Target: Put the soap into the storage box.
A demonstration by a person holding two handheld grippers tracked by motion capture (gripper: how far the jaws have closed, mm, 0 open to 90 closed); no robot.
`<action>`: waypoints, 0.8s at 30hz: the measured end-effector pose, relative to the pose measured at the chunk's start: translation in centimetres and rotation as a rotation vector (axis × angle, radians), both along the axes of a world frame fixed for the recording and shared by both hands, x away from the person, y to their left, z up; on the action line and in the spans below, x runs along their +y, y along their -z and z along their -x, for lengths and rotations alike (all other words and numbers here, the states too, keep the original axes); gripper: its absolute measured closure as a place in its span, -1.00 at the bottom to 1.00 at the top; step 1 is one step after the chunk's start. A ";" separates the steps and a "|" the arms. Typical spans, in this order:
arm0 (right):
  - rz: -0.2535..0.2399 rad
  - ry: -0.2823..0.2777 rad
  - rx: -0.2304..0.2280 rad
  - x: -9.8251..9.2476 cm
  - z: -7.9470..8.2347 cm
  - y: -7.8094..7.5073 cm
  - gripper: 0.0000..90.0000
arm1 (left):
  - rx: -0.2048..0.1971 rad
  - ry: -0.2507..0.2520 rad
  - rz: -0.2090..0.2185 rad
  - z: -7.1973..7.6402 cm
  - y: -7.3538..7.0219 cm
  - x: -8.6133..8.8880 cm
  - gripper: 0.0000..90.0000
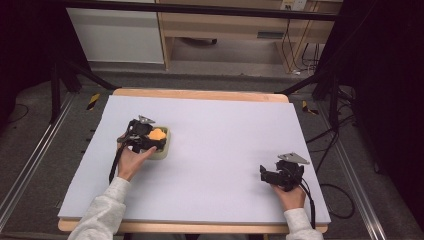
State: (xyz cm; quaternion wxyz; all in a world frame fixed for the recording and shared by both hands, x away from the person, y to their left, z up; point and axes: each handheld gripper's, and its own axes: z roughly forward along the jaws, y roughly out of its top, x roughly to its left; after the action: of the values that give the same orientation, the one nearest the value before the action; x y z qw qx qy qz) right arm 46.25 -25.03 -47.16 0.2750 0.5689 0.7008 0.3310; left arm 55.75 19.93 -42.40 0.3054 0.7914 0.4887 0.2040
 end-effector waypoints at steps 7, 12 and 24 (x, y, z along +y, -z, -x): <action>0.004 0.001 0.000 0.0 -0.1 0.0 -0.86 | 0.011 -0.010 -0.009 -0.5 0.7 0.2 -0.41; 0.004 0.001 0.000 0.0 -0.1 0.1 -0.86 | 0.020 -0.014 -0.016 -0.7 1.0 0.3 -0.41; 0.006 0.000 0.004 0.0 -0.1 0.1 -0.86 | 0.032 -0.026 -0.029 -1.1 1.8 0.3 -0.41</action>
State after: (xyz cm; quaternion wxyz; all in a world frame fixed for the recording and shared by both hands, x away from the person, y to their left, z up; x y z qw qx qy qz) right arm 46.31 -25.04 -47.23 0.2753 0.5687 0.7025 0.3275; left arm 56.83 20.19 -44.21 0.2833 0.7924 0.5007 0.2026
